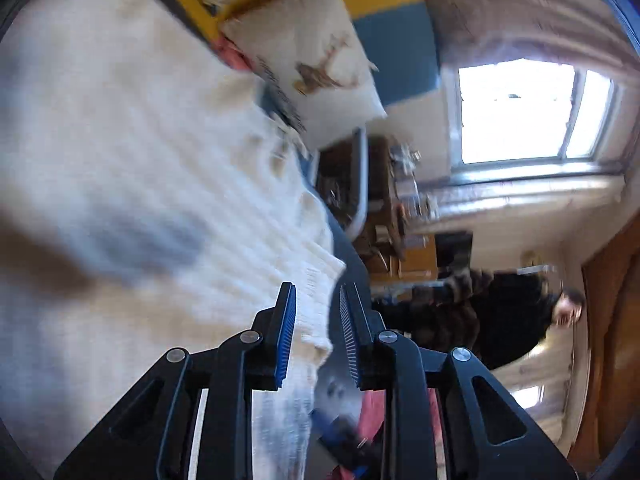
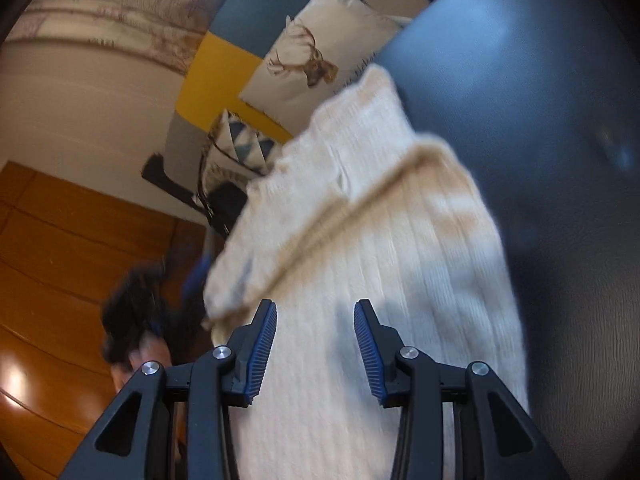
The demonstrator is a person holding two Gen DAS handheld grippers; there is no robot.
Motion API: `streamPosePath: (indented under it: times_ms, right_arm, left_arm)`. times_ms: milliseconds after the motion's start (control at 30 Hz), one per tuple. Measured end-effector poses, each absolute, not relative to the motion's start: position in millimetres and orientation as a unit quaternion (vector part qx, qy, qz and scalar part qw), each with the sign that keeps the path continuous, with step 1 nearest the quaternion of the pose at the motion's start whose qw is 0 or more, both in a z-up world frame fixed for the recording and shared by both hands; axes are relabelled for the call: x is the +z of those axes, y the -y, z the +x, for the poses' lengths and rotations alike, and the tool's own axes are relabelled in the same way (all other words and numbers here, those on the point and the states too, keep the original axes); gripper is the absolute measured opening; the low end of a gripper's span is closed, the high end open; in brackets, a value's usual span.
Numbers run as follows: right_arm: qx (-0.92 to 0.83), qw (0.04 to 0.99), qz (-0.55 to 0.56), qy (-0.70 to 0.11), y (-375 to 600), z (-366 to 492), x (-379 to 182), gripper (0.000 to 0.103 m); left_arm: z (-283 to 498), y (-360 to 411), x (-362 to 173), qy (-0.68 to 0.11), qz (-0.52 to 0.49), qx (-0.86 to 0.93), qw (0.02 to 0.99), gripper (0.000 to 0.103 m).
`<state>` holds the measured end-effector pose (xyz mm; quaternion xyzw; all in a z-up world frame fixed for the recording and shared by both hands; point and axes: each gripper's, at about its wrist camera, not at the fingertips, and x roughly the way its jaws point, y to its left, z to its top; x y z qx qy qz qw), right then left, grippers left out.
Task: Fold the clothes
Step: 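Fold the held sleeve across the sweater body with the left gripper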
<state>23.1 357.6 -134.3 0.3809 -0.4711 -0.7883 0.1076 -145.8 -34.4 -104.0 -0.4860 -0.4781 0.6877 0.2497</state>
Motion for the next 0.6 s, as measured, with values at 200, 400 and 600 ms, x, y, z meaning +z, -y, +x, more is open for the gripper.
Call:
streamPosePath:
  times_ms: [200,400,600]
  right_arm:
    - [-0.758,0.092,0.371,0.529,-380.1,-52.2,-132.4,0.041]
    - [-0.744,0.082,0.395,0.534,-374.2,-75.2,-153.1,0.043]
    - [-0.747,0.087,0.428,0.501,-357.4,-83.1,-165.9,0.043]
  left_arm:
    - [-123.0,115.5,-136.8,0.528,-0.470,0.681,0.190,0.025]
    - [-120.5,141.1,-154.9,0.553,-0.466,0.669,0.173,0.025]
    - [-119.0,147.3,-159.3,0.593,-0.445,0.648,0.176,0.025]
